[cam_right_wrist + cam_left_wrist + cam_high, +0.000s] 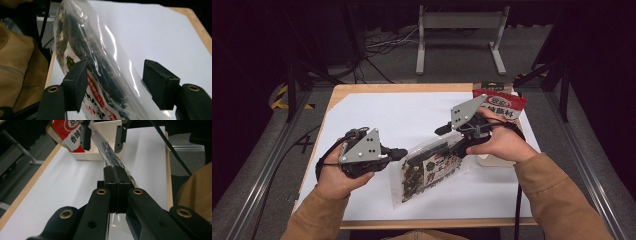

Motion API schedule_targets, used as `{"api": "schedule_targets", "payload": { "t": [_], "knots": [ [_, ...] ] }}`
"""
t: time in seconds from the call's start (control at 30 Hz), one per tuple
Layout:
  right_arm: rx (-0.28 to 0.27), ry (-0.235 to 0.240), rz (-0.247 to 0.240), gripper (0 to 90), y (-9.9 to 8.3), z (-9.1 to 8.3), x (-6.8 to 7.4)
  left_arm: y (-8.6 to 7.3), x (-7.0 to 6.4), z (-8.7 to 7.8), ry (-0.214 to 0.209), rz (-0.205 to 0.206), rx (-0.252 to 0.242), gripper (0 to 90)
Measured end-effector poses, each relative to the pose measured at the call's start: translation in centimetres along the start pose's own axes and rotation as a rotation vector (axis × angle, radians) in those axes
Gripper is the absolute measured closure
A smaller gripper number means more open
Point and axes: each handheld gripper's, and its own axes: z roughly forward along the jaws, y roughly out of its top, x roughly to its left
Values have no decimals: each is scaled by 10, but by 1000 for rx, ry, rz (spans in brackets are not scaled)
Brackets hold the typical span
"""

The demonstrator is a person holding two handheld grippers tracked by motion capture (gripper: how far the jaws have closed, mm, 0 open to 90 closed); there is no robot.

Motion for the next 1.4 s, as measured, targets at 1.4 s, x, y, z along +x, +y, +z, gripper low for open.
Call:
{"api": "schedule_targets", "payload": {
  "t": [1.4],
  "knots": [
    [230, 52, -58, 718, 14, 7, 18, -7, 9, -9, 32, -109, -133, 652]
  ]
}}
